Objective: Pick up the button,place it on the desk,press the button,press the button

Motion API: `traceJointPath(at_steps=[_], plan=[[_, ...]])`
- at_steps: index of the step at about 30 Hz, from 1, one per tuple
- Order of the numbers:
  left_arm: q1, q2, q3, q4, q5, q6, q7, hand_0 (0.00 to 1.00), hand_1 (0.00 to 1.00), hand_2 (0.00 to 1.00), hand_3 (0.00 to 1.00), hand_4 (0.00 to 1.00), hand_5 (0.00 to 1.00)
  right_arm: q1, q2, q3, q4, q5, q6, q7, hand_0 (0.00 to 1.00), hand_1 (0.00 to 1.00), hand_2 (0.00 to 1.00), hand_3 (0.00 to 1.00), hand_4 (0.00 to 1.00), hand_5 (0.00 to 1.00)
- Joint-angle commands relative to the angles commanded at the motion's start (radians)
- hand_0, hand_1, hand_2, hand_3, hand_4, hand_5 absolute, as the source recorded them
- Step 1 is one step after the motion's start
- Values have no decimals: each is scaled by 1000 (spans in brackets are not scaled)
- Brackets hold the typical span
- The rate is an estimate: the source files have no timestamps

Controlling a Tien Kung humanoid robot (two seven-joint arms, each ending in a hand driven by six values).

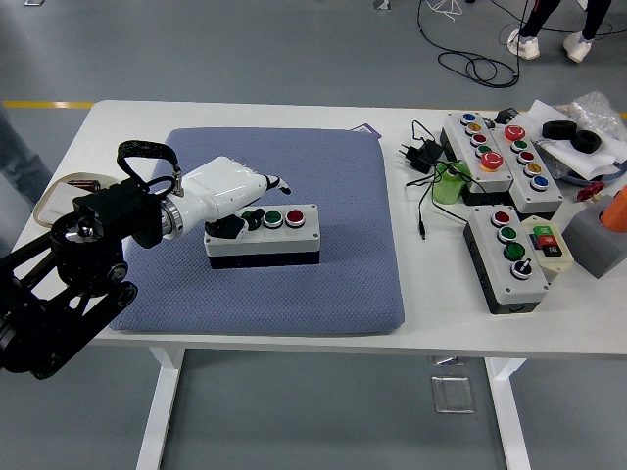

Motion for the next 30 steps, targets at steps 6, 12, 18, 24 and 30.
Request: traceJointPath(at_steps=[6,12,18,24,30], plan=[[-1,-13,26,7,0,-8,-2,54,2,2,806,375,2,-1,0,-1,0,1,0,0,651,636,663,580,374,231],[1,-29,37,24,0,-6,2,56,2,2,805,374,2,-2,-1,-3,0,1,0,0,650,636,663,580,374,232],[6,-34,46,42,0,-13,-1,55,2,2,806,370,2,-2,-1,0,0,-3,1,1,651,636,663,581,374,231],[1,-41,55,67,0,-28,2,55,2,2,806,377,2,1,-1,-1,0,-5,2,0,651,636,663,580,374,232],[-3,-48,54,81,0,-51,11,52,2,2,806,376,2,2,-1,-1,0,-4,1,1,651,636,663,580,374,230]])
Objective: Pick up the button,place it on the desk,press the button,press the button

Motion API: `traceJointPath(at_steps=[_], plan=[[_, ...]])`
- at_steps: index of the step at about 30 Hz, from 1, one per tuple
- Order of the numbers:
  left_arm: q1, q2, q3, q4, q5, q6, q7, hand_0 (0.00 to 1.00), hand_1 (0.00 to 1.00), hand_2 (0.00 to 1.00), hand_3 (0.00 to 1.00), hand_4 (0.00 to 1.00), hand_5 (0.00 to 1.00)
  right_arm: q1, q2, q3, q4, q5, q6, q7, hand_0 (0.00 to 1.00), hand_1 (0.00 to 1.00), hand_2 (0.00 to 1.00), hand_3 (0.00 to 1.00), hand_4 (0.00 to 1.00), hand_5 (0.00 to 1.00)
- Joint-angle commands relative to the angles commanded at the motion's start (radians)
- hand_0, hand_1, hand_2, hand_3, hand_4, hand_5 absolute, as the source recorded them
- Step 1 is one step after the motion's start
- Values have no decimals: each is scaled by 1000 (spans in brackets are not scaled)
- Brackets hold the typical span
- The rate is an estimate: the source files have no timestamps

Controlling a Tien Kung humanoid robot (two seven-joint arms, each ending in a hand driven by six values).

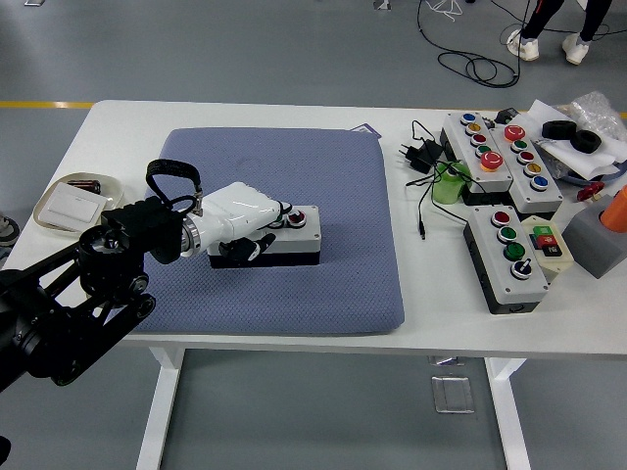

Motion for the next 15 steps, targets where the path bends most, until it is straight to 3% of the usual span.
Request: traceJointPath(at_steps=[8,15], plan=[[-8,-10,1,16,0,-21,11,53,2,2,806,376,2,0,-1,0,0,0,-1,1,651,636,662,580,374,230],[-28,-17,14,27,0,-71,22,50,2,2,806,369,2,2,-1,0,0,1,-1,0,651,636,662,580,374,228]])
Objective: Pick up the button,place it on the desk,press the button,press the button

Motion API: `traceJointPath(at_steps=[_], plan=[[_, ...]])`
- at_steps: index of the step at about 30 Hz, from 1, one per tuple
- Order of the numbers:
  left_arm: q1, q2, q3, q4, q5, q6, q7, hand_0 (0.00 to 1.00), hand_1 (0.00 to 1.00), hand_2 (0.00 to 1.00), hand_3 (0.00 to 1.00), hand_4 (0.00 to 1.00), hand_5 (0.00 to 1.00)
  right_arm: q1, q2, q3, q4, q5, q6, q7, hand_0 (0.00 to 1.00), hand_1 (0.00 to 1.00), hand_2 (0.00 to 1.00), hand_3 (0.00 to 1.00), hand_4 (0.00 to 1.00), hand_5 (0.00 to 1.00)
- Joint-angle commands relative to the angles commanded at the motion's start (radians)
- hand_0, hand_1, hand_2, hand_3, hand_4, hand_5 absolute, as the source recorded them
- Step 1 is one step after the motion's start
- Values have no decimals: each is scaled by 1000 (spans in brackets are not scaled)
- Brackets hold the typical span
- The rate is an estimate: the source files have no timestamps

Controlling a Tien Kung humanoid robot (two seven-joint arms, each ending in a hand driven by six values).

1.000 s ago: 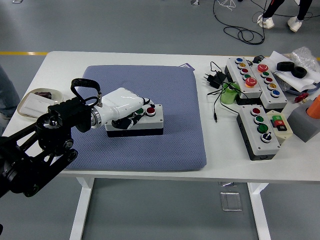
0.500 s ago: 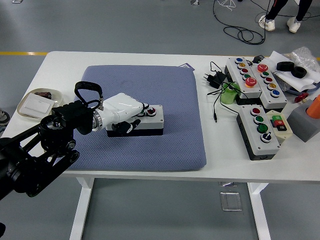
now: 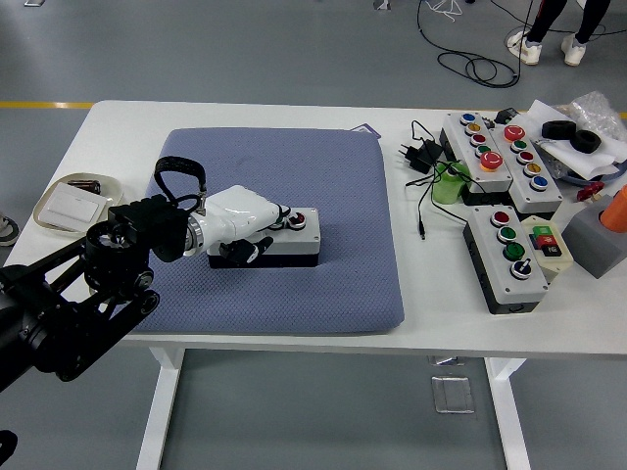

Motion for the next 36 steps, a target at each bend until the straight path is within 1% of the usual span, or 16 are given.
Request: traceJointPath(at_steps=[4,6,10,14,17,18,19,22,23,24,26,29,30,31,35,36], plan=[[-10,-1,11,3,0,-21,-2,50,2,2,806,369,2,1,0,0,0,0,0,0,651,636,662,580,374,228],[-7,-1,8,1,0,-12,0,50,2,2,806,370,2,0,0,-1,0,1,0,0,651,636,662,581,376,228],[4,2,-20,-8,0,32,6,50,2,2,806,370,2,0,0,-1,0,2,0,0,651,636,662,581,376,228],[22,7,-70,-32,0,74,10,53,2,2,806,375,2,-1,0,-1,0,3,-1,0,651,636,662,580,375,228],[33,13,-118,-54,0,87,13,53,2,2,806,375,2,-2,1,2,0,0,0,-1,651,636,662,580,375,228],[36,15,-140,-63,0,93,14,55,2,2,810,425,2,-2,1,2,0,0,0,-1,651,636,662,580,375,230],[38,16,-151,-67,0,96,13,55,2,2,810,425,2,-2,1,2,0,0,0,-1,651,636,662,580,375,230],[42,18,-185,-77,-32,102,11,55,2,2,810,425,2,-2,1,2,0,-1,1,-1,651,636,662,580,375,230],[43,17,-199,-76,-66,109,12,55,2,2,810,425,2,-2,1,3,0,-3,1,-1,651,636,662,580,375,230],[48,16,-219,-72,-104,127,15,33,2,52,890,934,553,-2,1,2,0,-1,2,-1,651,636,662,580,375,230],[52,15,-237,-67,-159,153,18,33,2,52,890,934,553,-2,1,0,0,1,2,-1,651,636,662,580,375,230],[58,14,-254,-51,-262,212,33,33,2,52,890,934,553,-3,1,-2,0,3,2,-1,651,636,662,580,375,230],[59,13,-257,-45,-307,235,37,230,324,377,936,926,893,-3,1,-2,0,3,2,-1,651,636,663,580,375,229],[60,11,-260,-37,-353,256,40,230,324,377,936,926,893,-3,1,-2,0,3,3,-1,651,636,663,580,375,229],[64,6,-259,-16,-506,299,37,230,324,377,936,926,893,-4,2,-2,0,2,3,-1,651,636,663,580,375,229],[65,4,-256,-11,-544,307,33,654,733,856,983,888,964,-4,2,-2,0,3,3,-1,652,636,662,580,375,230]])
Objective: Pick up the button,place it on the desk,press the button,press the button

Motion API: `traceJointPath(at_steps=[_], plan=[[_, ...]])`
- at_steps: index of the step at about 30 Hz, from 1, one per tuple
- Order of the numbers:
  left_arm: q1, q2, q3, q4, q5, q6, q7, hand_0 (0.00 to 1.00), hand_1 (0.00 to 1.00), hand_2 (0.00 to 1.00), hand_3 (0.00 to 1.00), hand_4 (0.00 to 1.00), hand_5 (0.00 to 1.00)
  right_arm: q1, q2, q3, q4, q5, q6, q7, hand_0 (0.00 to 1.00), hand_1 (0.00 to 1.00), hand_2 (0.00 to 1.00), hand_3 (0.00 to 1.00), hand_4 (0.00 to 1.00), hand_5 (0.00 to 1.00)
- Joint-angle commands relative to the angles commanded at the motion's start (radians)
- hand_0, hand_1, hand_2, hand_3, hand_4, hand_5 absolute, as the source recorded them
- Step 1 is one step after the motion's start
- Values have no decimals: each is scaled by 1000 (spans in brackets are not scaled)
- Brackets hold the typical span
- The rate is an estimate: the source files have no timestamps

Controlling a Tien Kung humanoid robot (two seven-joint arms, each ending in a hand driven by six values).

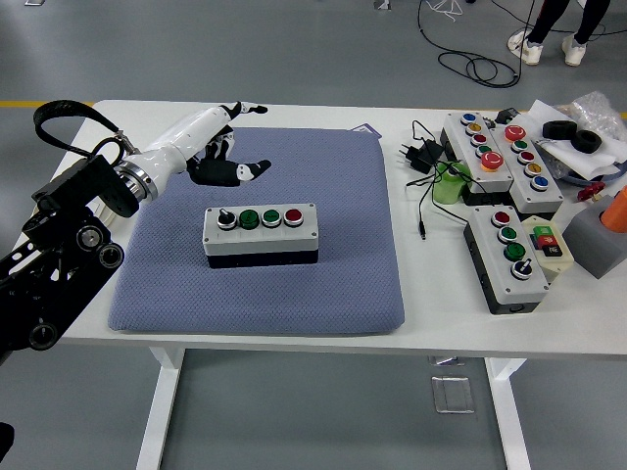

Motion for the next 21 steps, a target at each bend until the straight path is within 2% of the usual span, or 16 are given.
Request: traceJointPath(at_steps=[5,6,11,12,13,15,17,18,21], plan=[[6,-4,18,22,-190,42,-16,654,733,856,983,888,964,-1,1,-2,0,4,-1,0,652,636,662,580,375,230],[7,-5,22,27,-229,64,-24,854,890,986,998,876,998,-1,1,-2,0,5,-1,0,652,637,663,580,375,229],[16,-9,32,40,-434,158,-42,854,890,986,998,876,998,-3,1,-2,0,3,-1,-1,652,637,663,580,375,229],[20,-10,34,41,-480,185,-39,926,946,998,998,838,998,-3,1,-2,0,4,-1,0,652,637,662,582,375,230],[25,-11,32,44,-525,209,-35,926,946,998,998,838,998,-5,1,-2,0,3,-1,-1,652,637,662,582,375,230],[30,-11,28,49,-610,230,-33,926,946,998,998,838,998,-6,1,-2,0,3,-1,-1,652,637,662,582,375,230],[33,-12,23,65,-687,245,-39,926,946,998,998,838,998,-7,1,-2,0,2,-1,-1,652,637,662,582,375,230],[33,-12,22,70,-733,248,-42,891,913,998,998,789,998,-8,1,-2,0,1,0,-1,652,637,664,581,375,231],[42,-12,17,92,-856,261,-66,891,913,998,998,789,998,-9,1,-7,0,-8,5,-2,652,637,664,581,375,231]])
